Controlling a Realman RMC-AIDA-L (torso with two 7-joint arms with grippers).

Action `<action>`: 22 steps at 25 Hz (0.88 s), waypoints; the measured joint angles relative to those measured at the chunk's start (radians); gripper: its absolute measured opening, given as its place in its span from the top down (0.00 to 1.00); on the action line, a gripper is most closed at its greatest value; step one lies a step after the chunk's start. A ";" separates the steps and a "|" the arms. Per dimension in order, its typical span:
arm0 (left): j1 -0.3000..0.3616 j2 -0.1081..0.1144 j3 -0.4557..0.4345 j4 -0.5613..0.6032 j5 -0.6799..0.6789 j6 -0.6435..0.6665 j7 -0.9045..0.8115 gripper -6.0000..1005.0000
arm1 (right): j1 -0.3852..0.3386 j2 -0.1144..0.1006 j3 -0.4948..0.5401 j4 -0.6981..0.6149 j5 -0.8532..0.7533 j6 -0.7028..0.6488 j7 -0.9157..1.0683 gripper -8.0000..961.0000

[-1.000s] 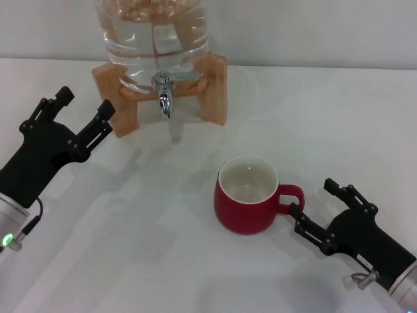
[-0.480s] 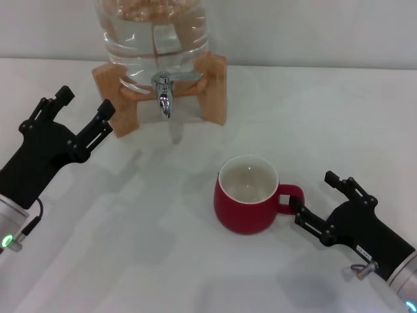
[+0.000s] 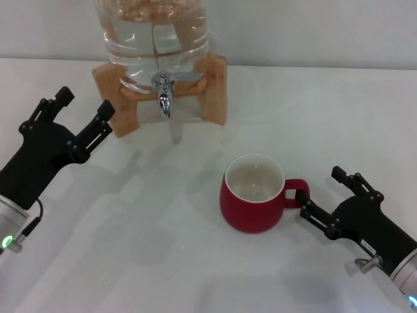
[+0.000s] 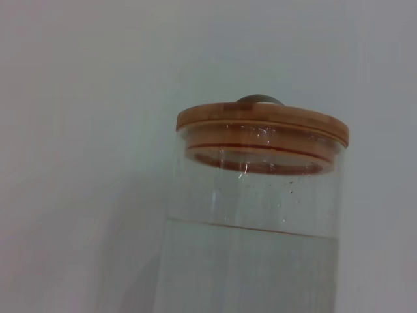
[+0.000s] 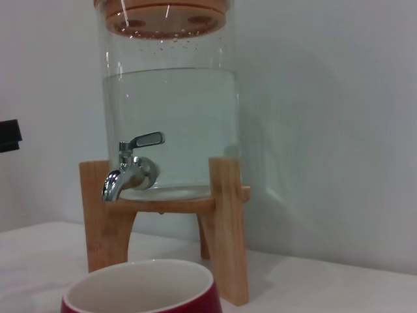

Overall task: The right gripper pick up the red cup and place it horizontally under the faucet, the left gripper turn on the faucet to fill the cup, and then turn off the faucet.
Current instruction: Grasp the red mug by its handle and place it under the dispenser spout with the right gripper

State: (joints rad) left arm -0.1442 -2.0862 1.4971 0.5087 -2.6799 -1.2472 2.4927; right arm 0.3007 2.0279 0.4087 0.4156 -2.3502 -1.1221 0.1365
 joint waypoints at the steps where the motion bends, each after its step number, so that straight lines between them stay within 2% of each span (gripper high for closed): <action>1: 0.000 0.000 0.000 -0.002 -0.001 0.000 0.000 0.15 | 0.000 0.000 0.002 0.000 0.000 0.000 0.000 0.13; 22: 0.000 0.000 0.000 -0.007 -0.001 0.000 0.000 0.15 | 0.032 0.000 0.006 0.040 0.000 0.076 -0.033 0.13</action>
State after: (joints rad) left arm -0.1441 -2.0862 1.4972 0.5016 -2.6804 -1.2471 2.4927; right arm 0.3328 2.0279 0.4143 0.4557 -2.3506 -1.0462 0.1039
